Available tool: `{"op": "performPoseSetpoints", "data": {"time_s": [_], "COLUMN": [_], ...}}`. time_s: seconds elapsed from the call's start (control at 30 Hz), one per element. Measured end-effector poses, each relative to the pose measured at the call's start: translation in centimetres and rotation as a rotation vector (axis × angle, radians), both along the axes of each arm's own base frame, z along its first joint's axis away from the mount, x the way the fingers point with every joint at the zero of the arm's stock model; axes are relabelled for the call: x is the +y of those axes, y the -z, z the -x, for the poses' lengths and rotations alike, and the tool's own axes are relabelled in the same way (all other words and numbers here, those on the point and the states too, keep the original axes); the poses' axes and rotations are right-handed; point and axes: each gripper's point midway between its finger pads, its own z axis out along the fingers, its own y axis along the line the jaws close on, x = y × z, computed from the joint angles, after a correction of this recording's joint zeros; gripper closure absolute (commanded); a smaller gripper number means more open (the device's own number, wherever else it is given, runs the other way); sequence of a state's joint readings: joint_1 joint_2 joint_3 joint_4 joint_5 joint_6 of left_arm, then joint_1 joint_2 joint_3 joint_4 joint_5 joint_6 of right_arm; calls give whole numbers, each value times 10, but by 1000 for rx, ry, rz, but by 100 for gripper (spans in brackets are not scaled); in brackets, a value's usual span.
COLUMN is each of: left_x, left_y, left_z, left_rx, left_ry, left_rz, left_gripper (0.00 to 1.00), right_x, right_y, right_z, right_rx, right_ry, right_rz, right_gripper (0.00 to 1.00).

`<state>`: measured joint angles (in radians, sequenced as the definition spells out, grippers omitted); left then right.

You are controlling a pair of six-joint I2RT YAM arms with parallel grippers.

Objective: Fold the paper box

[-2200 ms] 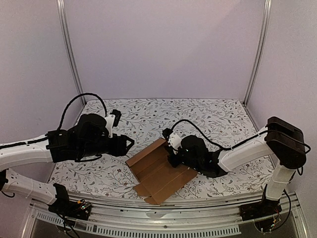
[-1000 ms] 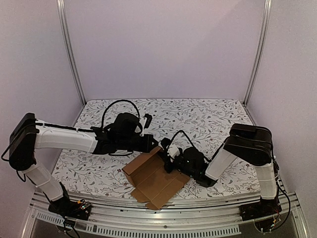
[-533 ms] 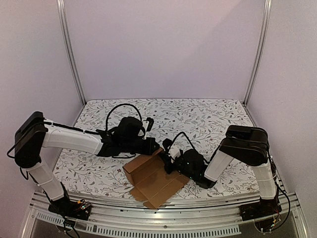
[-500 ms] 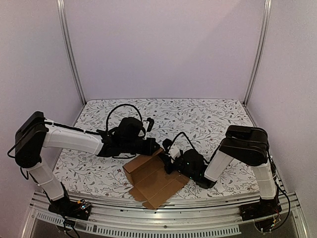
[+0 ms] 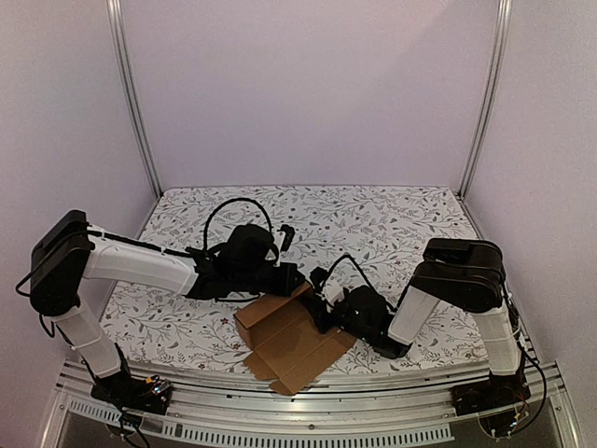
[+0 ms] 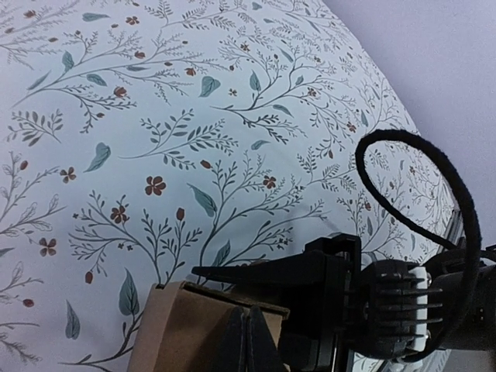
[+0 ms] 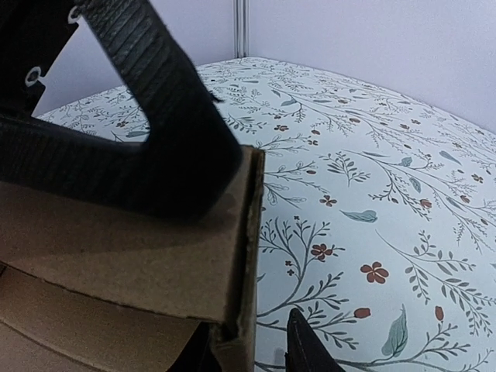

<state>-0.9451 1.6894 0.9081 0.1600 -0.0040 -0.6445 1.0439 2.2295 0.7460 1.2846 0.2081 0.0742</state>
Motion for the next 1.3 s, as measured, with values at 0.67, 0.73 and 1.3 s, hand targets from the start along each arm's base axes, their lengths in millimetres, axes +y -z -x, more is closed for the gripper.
{"op": "performPoseSetpoints", "data": {"time_s": [0.67, 0.73, 1.3], "left_x": [0, 0, 4], "left_y": [0, 0, -2], "left_z": [0, 0, 2], "left_rx": [-5, -6, -8], "left_ry": [-9, -10, -22], "left_rz": [-5, -6, -23], "left_gripper": [100, 100, 78], "right_x": [8, 11, 15], "right_y": [-14, -17, -19], "right_z": [-9, -11, -13], "right_rx": [-20, -24, -29], "right_ry": [24, 25, 31], "right_rz": [-34, -40, -34], "right_gripper": [83, 89, 100]}}
